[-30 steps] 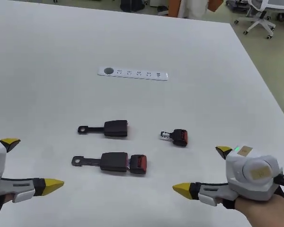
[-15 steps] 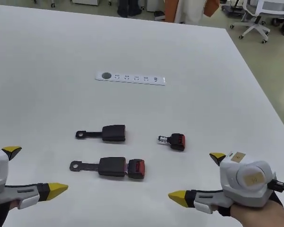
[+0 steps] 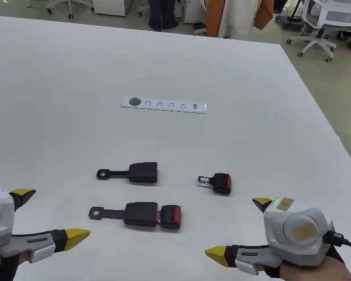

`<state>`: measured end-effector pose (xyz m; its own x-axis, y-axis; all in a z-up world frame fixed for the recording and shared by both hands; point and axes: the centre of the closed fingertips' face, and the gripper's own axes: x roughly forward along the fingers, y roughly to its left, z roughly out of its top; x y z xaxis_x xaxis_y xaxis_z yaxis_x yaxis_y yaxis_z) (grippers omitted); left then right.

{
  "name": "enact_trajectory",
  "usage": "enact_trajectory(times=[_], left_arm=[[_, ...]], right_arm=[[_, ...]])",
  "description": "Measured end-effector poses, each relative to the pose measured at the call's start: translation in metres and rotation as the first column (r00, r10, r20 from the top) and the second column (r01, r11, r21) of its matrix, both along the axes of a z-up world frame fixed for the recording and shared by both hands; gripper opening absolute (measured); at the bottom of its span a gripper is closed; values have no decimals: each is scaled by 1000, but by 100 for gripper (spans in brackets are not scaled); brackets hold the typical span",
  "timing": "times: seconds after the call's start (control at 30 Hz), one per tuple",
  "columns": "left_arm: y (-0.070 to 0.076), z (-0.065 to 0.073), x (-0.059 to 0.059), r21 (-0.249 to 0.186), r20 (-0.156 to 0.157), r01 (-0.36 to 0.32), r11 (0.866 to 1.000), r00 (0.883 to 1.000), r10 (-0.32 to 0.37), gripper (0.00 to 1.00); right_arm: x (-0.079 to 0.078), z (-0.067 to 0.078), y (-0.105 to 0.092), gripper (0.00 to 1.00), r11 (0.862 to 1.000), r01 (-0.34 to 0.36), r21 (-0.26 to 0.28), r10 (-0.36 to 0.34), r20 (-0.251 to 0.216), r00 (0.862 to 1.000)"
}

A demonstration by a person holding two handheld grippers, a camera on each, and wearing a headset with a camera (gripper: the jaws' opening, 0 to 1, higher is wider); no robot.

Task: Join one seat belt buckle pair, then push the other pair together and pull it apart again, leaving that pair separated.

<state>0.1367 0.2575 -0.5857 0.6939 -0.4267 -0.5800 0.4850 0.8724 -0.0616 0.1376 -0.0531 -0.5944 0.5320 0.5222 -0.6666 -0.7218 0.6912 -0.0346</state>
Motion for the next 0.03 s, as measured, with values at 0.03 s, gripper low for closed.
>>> enact_trajectory(times=[0.03], left_arm=[[1,-1,-1,5,-1,1,1000,1000,-1,93]], right_arm=[[0,0,0,93,1000,1,0,-1,1,1000]])
